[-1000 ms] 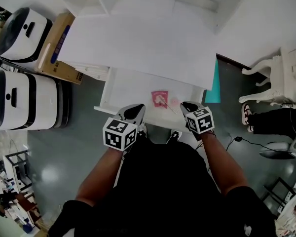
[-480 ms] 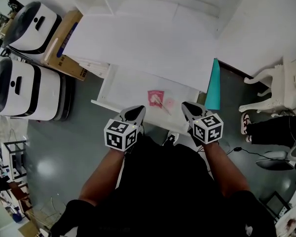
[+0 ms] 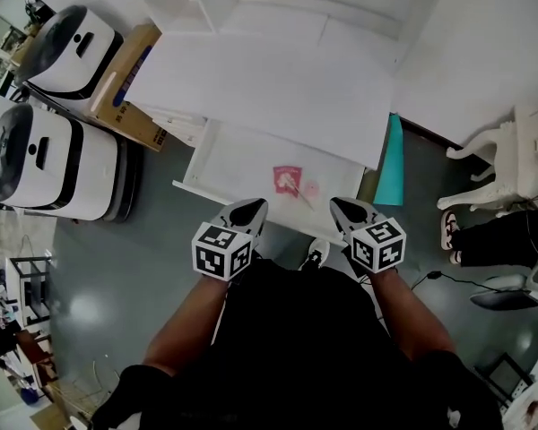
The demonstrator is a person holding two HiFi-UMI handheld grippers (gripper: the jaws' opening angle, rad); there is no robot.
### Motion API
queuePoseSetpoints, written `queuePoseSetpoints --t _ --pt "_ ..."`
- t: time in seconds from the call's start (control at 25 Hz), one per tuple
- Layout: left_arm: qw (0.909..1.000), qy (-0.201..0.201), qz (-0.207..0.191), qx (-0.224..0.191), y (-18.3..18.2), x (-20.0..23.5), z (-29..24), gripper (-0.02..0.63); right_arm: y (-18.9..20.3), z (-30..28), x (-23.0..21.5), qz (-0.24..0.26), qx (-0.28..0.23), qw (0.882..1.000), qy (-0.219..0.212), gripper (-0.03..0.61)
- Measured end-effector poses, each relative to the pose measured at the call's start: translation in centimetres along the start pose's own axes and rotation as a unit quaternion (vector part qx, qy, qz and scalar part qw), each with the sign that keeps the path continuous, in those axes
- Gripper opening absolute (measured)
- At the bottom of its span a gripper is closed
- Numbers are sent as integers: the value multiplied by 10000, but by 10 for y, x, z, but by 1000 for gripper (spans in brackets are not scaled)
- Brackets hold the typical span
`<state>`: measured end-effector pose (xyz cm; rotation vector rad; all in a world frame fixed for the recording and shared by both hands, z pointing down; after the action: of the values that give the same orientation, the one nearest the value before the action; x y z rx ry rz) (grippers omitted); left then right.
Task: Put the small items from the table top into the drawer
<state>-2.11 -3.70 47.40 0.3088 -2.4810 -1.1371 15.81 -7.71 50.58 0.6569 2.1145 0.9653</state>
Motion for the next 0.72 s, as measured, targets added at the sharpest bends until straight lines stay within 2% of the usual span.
queuePoseSetpoints --t 0.28,0.52,0.72 --pt "9986 432 -308 29 -2 5 21 9 0 5 27 -298 -285 9985 370 29" --pt "9954 827 -471 72 9 17 46 9 2 7 70 -584 -859 9936 446 29" --pt "9909 1188 -625 91 23 23 66 9 25 3 104 -692 -870 9913 700 28"
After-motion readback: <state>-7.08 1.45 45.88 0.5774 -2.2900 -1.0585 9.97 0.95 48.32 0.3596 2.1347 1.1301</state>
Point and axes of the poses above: the fingertips, and each gripper's own axes: z backward along the fingers, x to its left, y out of its underside, the point moved 3 cm from there along z, backward along the fingers, and after that the axes turned 2 degrees about -y, right-handed, at the moved point
